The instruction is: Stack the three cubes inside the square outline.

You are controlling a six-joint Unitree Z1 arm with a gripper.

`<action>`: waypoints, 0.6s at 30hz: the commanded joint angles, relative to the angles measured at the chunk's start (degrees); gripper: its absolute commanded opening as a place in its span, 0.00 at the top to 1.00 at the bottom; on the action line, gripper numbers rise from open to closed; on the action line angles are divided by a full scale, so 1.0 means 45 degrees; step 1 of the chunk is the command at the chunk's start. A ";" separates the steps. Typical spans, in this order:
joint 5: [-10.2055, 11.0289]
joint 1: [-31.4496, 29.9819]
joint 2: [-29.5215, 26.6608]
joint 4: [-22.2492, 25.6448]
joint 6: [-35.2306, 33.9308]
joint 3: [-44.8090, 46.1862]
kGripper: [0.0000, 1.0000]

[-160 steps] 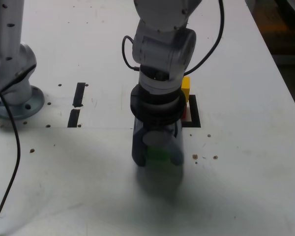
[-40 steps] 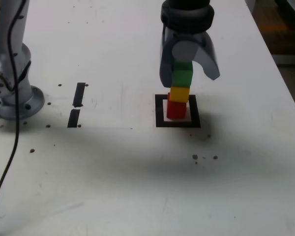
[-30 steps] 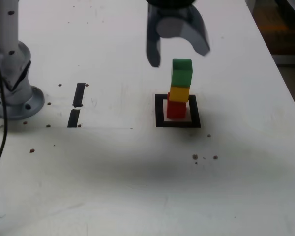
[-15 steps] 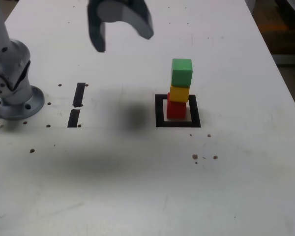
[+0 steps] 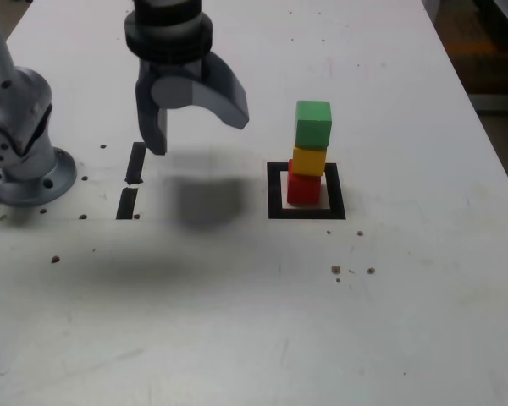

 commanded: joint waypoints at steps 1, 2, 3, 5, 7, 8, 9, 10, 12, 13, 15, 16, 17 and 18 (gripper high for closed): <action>-0.0015 -0.0013 -0.0062 -0.0263 -0.0006 0.0372 0.01; -0.0010 -0.0012 -0.0074 -0.0427 -0.0006 0.0586 0.01; -0.0001 -0.0012 -0.0083 -0.0600 -0.0006 0.0799 0.01; 0.0029 -0.0013 -0.0085 -0.1020 -0.0006 0.1273 0.01; 0.0082 -0.0013 -0.0079 -0.1313 0.0000 0.1645 0.01; 0.0113 -0.0014 -0.0077 -0.1437 0.0005 0.1821 0.01; 0.0143 -0.0014 -0.0077 -0.1558 0.0011 0.1995 0.01; 0.0172 -0.0014 -0.0078 -0.1672 0.0016 0.2158 0.01; 0.0224 -0.0015 -0.0084 -0.1896 0.0027 0.2437 0.01; 0.0241 -0.0017 -0.0087 -0.1994 0.0030 0.2546 0.01; 0.0258 -0.0019 -0.0087 -0.2154 0.0033 0.2701 0.01; 0.0264 -0.0019 -0.0083 -0.2209 0.0033 0.2745 0.01; 0.0268 -0.0019 -0.0078 -0.2248 0.0033 0.2776 0.01; 0.0272 -0.0019 -0.0071 -0.2271 0.0033 0.2796 0.01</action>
